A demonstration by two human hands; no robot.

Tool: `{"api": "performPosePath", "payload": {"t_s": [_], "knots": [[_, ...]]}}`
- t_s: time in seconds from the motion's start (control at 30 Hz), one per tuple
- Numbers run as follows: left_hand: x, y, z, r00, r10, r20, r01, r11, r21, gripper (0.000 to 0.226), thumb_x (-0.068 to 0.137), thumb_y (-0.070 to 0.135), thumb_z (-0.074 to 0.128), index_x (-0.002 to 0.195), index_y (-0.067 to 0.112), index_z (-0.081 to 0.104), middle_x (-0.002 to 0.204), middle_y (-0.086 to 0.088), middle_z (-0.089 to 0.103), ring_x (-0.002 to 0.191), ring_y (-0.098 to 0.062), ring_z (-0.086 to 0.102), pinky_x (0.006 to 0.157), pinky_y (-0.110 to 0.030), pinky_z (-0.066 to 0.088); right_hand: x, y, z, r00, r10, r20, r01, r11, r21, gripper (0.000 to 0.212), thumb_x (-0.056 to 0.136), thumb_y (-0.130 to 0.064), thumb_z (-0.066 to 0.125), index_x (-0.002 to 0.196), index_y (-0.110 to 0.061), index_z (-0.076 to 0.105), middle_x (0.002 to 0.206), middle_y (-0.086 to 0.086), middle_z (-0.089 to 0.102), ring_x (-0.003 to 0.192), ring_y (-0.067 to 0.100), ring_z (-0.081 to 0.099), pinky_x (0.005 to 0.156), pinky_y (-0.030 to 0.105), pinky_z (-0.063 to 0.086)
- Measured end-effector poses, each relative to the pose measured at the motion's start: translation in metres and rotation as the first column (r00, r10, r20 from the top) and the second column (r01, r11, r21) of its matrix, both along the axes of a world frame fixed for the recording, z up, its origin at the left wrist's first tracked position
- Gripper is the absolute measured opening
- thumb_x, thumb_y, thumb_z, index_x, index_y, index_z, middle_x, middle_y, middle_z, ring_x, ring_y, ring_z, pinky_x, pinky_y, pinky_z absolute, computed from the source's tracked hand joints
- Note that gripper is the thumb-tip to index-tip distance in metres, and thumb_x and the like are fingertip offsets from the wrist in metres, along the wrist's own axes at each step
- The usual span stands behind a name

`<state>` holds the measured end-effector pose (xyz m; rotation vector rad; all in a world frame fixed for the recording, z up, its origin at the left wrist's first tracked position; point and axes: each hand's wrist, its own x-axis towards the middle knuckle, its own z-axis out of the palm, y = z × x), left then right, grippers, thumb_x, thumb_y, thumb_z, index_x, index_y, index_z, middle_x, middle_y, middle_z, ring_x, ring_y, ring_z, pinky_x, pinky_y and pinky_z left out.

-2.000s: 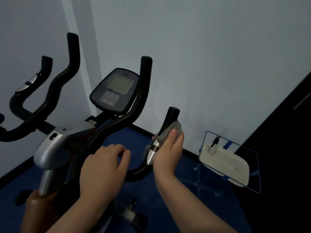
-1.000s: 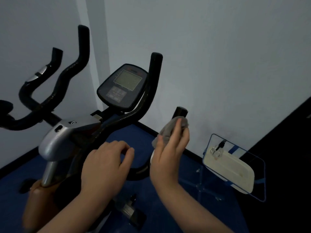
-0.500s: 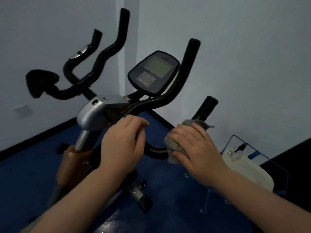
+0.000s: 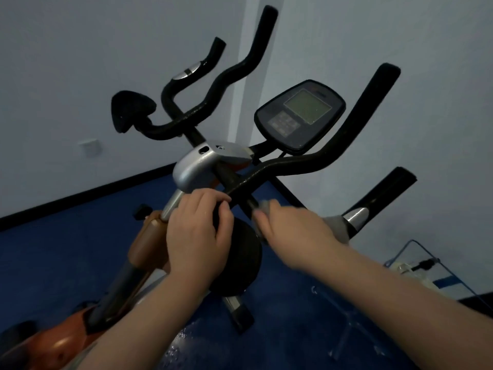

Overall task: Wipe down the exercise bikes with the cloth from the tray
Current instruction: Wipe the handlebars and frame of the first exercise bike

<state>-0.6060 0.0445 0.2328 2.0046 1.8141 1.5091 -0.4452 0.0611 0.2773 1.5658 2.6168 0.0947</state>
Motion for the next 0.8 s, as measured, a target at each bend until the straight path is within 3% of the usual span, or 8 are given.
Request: {"api": "performPosePath", "payload": {"t_s": [0.07,0.13,0.27,0.37,0.47,0.6,0.7,0.8], "knots": [[0.000,-0.001,0.001,1.000,-0.001,0.004,0.001,1.000,0.000,0.013,0.091,0.022,0.047,0.091,0.021,0.059,0.086,0.008,0.057,0.080,0.002,0.038,0.070,-0.015,0.027,-0.008,0.023,0.003,0.998,-0.018,-0.057,0.008,0.985,-0.169,0.033,0.101,-0.027,0.032,0.130,-0.012,0.036,0.116,0.014,0.048,0.091,0.030,0.053,0.068,0.039,0.045],[0.000,-0.003,0.000,1.000,-0.006,0.012,0.006,1.000,0.002,0.013,0.091,0.022,0.047,0.090,0.020,0.060,0.086,0.007,0.058,0.080,0.001,0.040,0.070,-0.014,0.028,-0.003,0.014,-0.002,0.979,-0.098,-0.180,0.058,0.975,-0.216,0.035,0.101,-0.039,0.028,0.123,-0.014,0.038,0.110,0.010,0.054,0.082,0.024,0.054,0.067,0.037,0.042],[-0.002,0.000,-0.001,1.000,-0.011,0.019,0.011,1.000,0.004,0.013,0.090,0.023,0.046,0.089,0.024,0.058,0.086,0.010,0.058,0.081,0.000,0.045,0.072,-0.013,0.031,0.001,-0.002,-0.013,0.949,-0.077,-0.305,0.037,0.990,-0.135,0.033,0.097,-0.049,0.029,0.115,-0.023,0.035,0.092,-0.001,0.053,0.063,0.012,0.048,0.053,0.033,0.033],[-0.002,0.003,-0.002,1.000,-0.022,0.013,0.022,1.000,0.004,0.013,0.091,0.024,0.045,0.089,0.024,0.058,0.086,0.010,0.057,0.082,0.000,0.044,0.070,-0.015,0.032,-0.018,0.018,-0.011,0.923,-0.098,-0.371,0.066,0.993,-0.099,0.034,0.098,-0.049,0.029,0.107,-0.018,0.041,0.087,0.002,0.055,0.075,0.022,0.057,0.064,0.039,0.045],[-0.003,-0.001,0.000,0.998,-0.049,0.027,0.049,0.999,-0.018,0.014,0.091,0.024,0.044,0.090,0.022,0.058,0.087,0.010,0.056,0.082,-0.001,0.044,0.070,-0.016,0.032,-0.015,0.014,-0.010,0.922,-0.115,-0.370,0.090,0.992,-0.083,0.040,0.098,-0.050,0.027,0.116,-0.018,0.043,0.095,0.004,0.059,0.081,0.024,0.058,0.069,0.039,0.046],[-0.004,-0.007,0.010,0.991,-0.127,0.052,0.128,0.991,-0.025,0.016,0.088,0.022,0.044,0.093,0.025,0.059,0.095,0.012,0.058,0.085,-0.005,0.051,0.073,-0.025,0.040,0.025,-0.028,-0.005,0.968,0.132,-0.213,-0.105,0.985,0.134,0.032,0.097,-0.042,0.035,0.114,-0.018,0.047,0.095,0.000,0.058,0.079,0.021,0.058,0.068,0.036,0.043],[0.012,-0.005,0.028,0.956,-0.291,0.040,0.290,0.956,0.036,0.015,0.086,0.019,0.048,0.092,0.025,0.060,0.093,0.012,0.060,0.085,-0.007,0.055,0.074,-0.031,0.045,0.089,-0.025,0.016,0.946,0.315,-0.079,-0.290,0.928,0.232,0.027,0.086,-0.024,0.057,0.106,-0.009,0.066,0.099,0.004,0.066,0.088,0.021,0.058,0.085,0.036,0.044],[0.038,0.004,0.045,0.922,-0.385,0.038,0.386,0.920,-0.063,0.014,0.087,0.016,0.052,0.094,0.021,0.063,0.090,0.011,0.061,0.083,-0.010,0.057,0.072,-0.036,0.049,0.112,-0.019,0.016,0.925,0.181,-0.335,0.004,0.874,0.485,0.021,0.077,-0.016,0.057,0.088,-0.006,0.072,0.096,0.008,0.069,0.088,0.029,0.061,0.086,0.039,0.045]]}}
